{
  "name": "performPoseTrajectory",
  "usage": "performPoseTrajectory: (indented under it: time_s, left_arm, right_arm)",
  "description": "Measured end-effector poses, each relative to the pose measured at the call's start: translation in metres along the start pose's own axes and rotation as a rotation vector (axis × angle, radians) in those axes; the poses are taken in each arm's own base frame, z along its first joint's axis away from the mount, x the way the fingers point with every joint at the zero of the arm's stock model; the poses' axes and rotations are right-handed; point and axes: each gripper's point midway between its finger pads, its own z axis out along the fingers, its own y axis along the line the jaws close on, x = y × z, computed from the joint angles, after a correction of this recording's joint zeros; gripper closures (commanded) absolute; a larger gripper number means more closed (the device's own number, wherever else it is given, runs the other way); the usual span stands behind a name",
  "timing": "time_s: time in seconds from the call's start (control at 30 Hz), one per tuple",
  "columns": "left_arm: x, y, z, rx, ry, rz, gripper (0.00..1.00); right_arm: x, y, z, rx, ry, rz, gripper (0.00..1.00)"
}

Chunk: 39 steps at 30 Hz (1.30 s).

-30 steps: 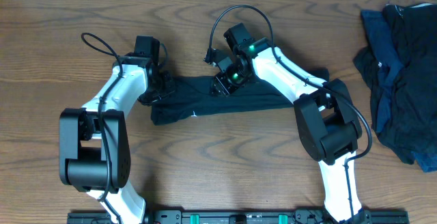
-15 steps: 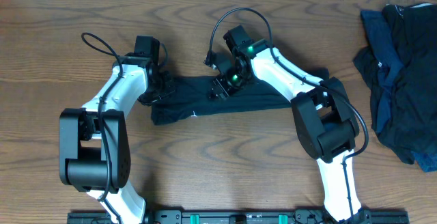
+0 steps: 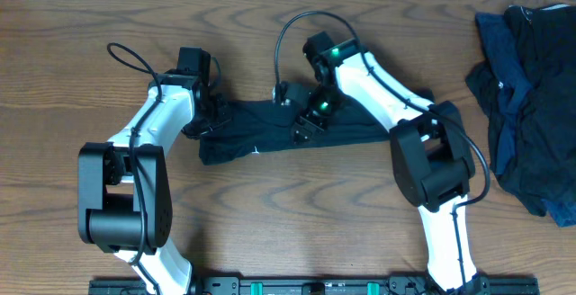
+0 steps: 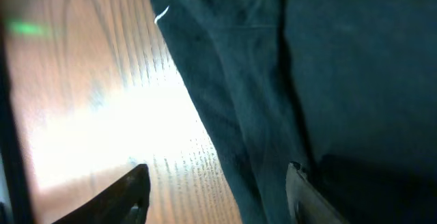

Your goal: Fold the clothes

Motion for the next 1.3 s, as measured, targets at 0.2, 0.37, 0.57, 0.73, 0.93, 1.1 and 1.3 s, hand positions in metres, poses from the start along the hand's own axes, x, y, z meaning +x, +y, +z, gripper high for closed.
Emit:
performPoseTrajectory:
  time_s: [0.2, 0.37, 0.57, 0.73, 0.93, 1.1, 1.3]
  left_arm:
    - [0.000, 0.000, 0.000, 0.000, 0.000, 0.000, 0.94]
    - [0.000, 0.000, 0.000, -0.001, 0.001, 0.000, 0.94]
    - [0.002, 0.001, 0.000, -0.004, 0.008, -0.001, 0.94]
    - [0.002, 0.001, 0.000, -0.005, 0.009, -0.001, 0.94]
    - [0.002, 0.001, 0.000, -0.005, 0.009, -0.001, 0.94]
    - [0.002, 0.001, 0.000, -0.005, 0.009, -0.001, 0.94]
    - [0.002, 0.001, 0.000, -0.006, 0.009, -0.001, 0.94]
  right_arm:
    - [0.009, -0.005, 0.021, -0.003, 0.073, -0.052, 0.36]
    - [0.001, -0.021, 0.014, 0.071, 0.068, -0.092, 0.35]
    - [-0.004, -0.024, 0.002, 0.092, 0.072, -0.095, 0.35]
    - [-0.009, -0.022, -0.004, 0.094, 0.068, -0.103, 0.35]
    - [-0.007, -0.022, 0.000, 0.087, 0.075, -0.100, 0.35]
    - [0.000, -0.026, 0.012, 0.066, 0.098, -0.083, 0.36]
    - [0.012, -0.014, 0.012, 0.010, 0.149, -0.039, 0.39]
